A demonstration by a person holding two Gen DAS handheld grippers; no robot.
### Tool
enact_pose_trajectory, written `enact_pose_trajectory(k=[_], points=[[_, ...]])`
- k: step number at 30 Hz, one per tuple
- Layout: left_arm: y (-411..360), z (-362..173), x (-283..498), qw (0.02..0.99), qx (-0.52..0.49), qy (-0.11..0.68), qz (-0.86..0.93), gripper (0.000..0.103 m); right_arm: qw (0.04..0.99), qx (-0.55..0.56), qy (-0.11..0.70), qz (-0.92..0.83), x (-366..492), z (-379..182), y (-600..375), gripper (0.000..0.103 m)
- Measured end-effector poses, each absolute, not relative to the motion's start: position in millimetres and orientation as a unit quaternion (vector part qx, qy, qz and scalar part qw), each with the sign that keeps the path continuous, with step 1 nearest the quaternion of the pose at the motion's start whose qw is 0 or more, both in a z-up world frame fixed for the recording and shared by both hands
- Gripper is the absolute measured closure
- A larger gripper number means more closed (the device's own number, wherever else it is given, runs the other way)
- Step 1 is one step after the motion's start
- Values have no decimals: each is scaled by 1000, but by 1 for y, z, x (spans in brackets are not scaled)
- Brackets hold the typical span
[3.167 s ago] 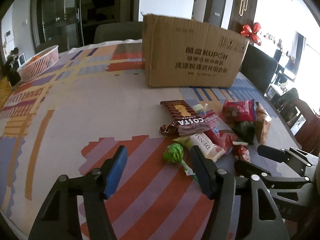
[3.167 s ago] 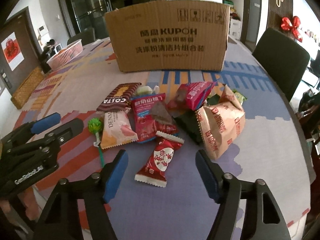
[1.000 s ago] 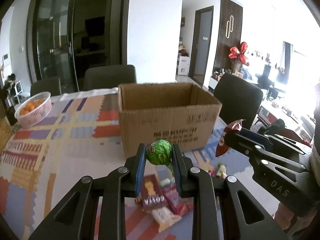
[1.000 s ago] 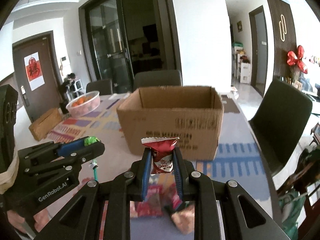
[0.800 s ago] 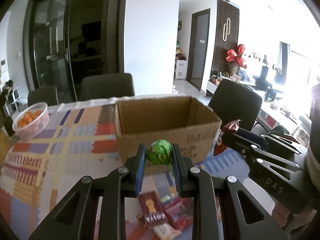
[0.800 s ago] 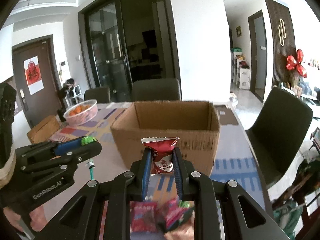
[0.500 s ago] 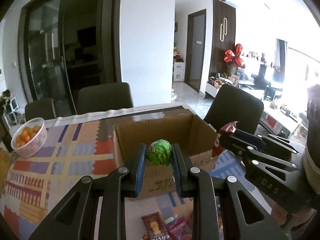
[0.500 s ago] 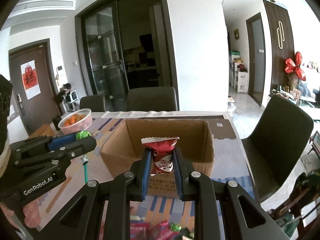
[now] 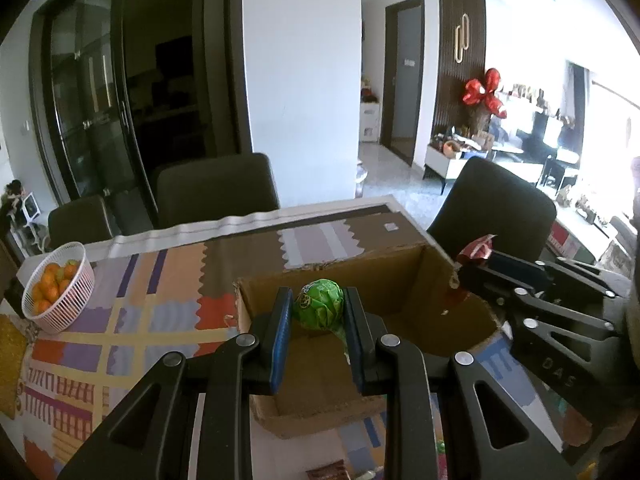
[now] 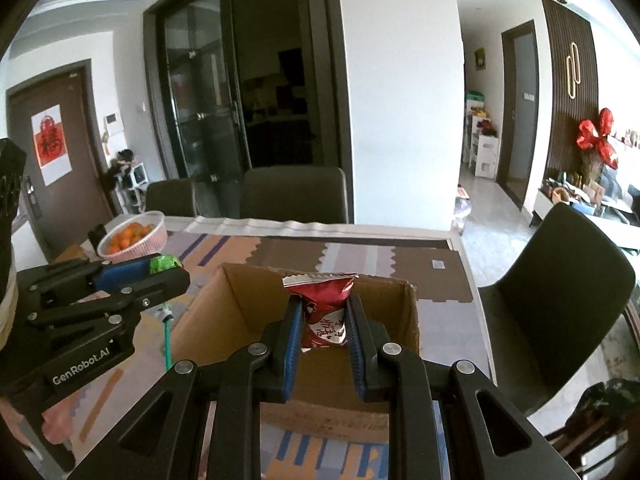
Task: Organize snacks
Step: 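Carry both snacks over the cardboard box and open both tools to drop them, then move both open tools back from the box toward the snack pile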
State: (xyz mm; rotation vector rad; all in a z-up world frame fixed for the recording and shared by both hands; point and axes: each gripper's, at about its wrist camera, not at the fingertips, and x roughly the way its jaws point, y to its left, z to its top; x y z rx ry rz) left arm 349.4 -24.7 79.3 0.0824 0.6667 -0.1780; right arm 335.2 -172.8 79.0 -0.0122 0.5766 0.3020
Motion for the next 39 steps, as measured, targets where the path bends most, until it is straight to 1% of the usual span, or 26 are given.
enact_pose_trajectory(k=[7, 9, 10, 11, 12, 13, 14, 17, 19, 21, 24, 27, 33, 39], points=[[-29, 60, 368, 931, 35, 354, -81, 77, 940, -6, 309, 142, 356, 62, -174, 80], [-31, 57, 369, 931, 44, 355, -74, 75, 938, -6, 315, 142, 360, 58, -174, 80], [-32, 56, 369, 932, 50, 354, -67, 70, 937, -3, 319, 145, 362, 56, -175, 80], [-31, 55, 367, 932, 53, 352, -63, 54, 935, 1, 322, 146, 364, 54, -176, 78], [-30, 56, 363, 934, 53, 348, -60, 43, 934, 4, 327, 147, 365, 52, -177, 67], [-30, 57, 360, 936, 52, 344, -58, 40, 932, 7, 334, 144, 366, 50, -179, 52], [-29, 59, 355, 937, 52, 340, -56, 38, 932, 11, 335, 139, 363, 49, -180, 48], [-26, 66, 339, 942, 51, 326, -53, 31, 938, 4, 322, 126, 352, 51, -183, 48], [-24, 71, 329, 946, 52, 316, -52, 27, 941, -4, 316, 123, 342, 53, -183, 43], [-23, 76, 316, 950, 55, 302, -48, 19, 945, -6, 304, 123, 329, 57, -183, 38], [-21, 83, 291, 958, 63, 277, -39, 16, 951, -15, 285, 121, 309, 63, -182, 35], [-19, 87, 273, 960, 62, 269, -42, 14, 956, -21, 268, 118, 288, 66, -183, 32], [-17, 91, 238, 965, 58, 254, -44, 11, 959, -20, 257, 116, 254, 68, -185, 29], [-15, 83, 210, 963, 41, 259, -59, 11, 962, -3, 251, 109, 226, 65, -193, 29]])
